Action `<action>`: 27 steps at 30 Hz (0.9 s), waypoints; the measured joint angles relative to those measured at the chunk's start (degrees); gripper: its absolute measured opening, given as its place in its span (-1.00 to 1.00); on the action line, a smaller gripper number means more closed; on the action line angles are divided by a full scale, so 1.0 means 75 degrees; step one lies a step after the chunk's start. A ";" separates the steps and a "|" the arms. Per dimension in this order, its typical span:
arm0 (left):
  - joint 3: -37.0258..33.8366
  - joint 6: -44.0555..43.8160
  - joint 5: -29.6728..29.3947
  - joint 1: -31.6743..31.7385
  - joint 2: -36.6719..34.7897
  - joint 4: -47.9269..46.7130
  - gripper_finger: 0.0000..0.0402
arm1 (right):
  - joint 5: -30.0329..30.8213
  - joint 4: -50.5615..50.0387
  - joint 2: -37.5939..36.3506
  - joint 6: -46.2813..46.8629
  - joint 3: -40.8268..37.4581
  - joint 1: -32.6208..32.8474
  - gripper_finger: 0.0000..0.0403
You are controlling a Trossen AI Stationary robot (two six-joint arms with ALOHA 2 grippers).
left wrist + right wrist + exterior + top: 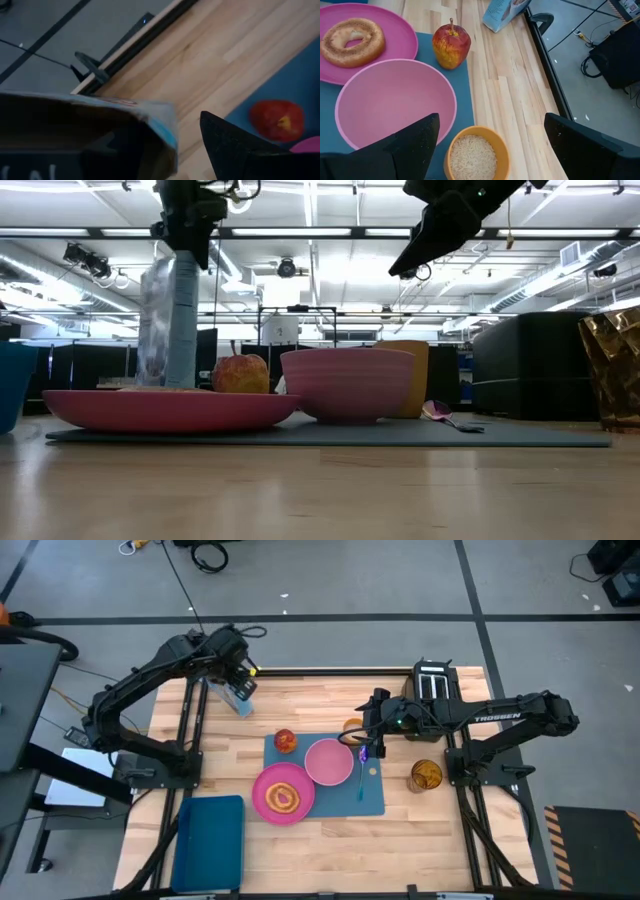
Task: Arrange a breakfast setting
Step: Pour the cereal from the blue cereal box into the pink bowl
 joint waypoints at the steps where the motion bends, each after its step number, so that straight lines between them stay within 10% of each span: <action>1: -0.0105 0.0020 -0.0003 0.0001 -0.0001 -0.0003 -0.05 | 0.0000 -0.0018 0.0000 0.0000 0.0000 0.0000 0.83; 13: -0.0697 0.0395 0.0029 0.0006 0.0000 0.0160 -0.94 | 0.0000 0.0013 0.0000 -0.0003 0.0000 0.0000 0.83; 27: 0.1817 -0.0468 0.0080 0.0006 -0.0007 -0.0201 -0.98 | 0.0172 0.2440 0.0422 -0.1382 -0.0003 0.0052 0.74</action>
